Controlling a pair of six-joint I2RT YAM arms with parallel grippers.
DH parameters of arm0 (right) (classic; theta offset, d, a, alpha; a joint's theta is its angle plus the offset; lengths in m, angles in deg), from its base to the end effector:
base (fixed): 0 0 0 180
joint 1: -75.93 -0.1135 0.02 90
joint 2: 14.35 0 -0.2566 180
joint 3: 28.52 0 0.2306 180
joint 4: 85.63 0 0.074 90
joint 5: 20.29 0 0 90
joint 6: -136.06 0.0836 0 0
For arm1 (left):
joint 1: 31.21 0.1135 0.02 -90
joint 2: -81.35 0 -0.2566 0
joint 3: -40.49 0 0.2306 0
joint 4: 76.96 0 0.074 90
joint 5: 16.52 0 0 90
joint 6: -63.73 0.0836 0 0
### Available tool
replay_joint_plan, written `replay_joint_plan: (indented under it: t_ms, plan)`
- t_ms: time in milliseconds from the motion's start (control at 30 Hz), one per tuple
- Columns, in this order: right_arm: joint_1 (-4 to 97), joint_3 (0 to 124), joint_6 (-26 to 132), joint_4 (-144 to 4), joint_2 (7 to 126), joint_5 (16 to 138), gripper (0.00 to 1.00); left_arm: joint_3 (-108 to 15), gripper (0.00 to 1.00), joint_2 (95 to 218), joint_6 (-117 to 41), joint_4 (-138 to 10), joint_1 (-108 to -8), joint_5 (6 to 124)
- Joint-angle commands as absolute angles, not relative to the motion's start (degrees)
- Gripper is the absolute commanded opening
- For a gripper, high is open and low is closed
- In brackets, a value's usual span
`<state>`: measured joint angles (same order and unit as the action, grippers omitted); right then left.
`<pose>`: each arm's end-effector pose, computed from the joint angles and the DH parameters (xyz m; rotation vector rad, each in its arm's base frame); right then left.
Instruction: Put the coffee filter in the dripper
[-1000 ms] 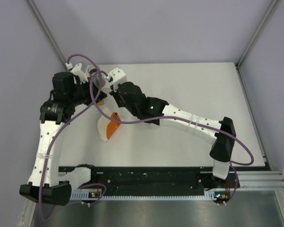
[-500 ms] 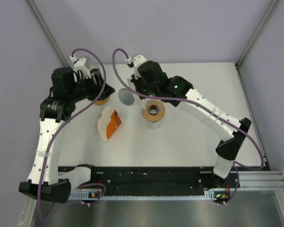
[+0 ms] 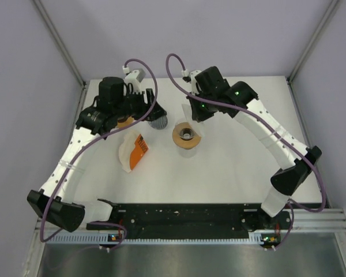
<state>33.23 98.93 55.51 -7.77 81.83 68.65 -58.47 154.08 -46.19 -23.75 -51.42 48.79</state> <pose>0.2605 0.2383 0.3738 -0.6847 2.3242 0.4038 0.2547 -0.1310 0.3924 0.2857 2.0896 -0.8694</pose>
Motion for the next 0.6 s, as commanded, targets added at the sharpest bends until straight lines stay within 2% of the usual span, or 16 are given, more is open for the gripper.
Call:
replay_joint_plan:
  t_ms: [0, 267, 567]
  plan:
    - [34.7, 99.6, 54.9, -6.7, 85.0, 72.6, 0.0, -61.0, 0.65, 156.0, -48.3, -28.7, -53.5, 51.9]
    - [35.0, 105.0, 54.8, -6.0, 93.3, 71.5, 0.0, -60.5, 0.65, 160.4, -53.5, -32.0, -54.4, 54.0]
    - [35.0, 105.6, 54.2, -6.0, 96.4, 71.1, 0.0, -59.9, 0.64, 166.1, -52.6, -31.5, -57.6, 55.8]
